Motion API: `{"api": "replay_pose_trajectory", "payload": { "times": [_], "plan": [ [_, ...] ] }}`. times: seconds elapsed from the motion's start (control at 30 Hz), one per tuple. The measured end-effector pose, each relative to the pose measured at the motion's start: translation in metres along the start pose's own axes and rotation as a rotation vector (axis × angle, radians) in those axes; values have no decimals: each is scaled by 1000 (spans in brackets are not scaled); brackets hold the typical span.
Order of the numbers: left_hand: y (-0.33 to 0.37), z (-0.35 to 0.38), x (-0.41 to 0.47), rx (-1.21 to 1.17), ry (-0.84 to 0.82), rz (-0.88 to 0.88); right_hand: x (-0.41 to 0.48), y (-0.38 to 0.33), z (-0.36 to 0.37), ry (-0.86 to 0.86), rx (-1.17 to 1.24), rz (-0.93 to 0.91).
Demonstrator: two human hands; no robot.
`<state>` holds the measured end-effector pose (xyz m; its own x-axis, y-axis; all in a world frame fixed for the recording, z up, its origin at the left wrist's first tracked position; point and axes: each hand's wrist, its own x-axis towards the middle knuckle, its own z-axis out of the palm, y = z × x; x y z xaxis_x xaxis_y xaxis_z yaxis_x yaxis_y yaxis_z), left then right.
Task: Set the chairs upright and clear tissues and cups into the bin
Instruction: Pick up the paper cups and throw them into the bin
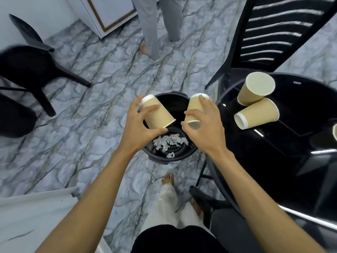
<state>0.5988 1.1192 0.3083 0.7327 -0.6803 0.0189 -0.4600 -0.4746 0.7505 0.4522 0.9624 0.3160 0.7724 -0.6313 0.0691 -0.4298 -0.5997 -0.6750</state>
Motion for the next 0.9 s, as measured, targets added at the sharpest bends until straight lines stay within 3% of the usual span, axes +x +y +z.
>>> {"api": "replay_pose_trajectory", "payload": {
  "times": [0.33, 0.4, 0.5, 0.57, 0.9],
  "plan": [
    [-97, 44, 64, -11, -92, -140, 77, 42, 97, -107, 10, 61],
    [-131, 68, 74, 1, -256, -227, 86, 69, 131, -224, -25, 86],
    [-184, 105, 72, 247, -598, -342, 78, 106, 179, -522, -205, 184],
    [-207, 119, 63, 289, -705, -404, 64, 120, 198, -571, -209, 234],
    [-212, 99, 50, 199, -662, -451, 56, 101, 193, -594, -146, 316]
  ]
}}
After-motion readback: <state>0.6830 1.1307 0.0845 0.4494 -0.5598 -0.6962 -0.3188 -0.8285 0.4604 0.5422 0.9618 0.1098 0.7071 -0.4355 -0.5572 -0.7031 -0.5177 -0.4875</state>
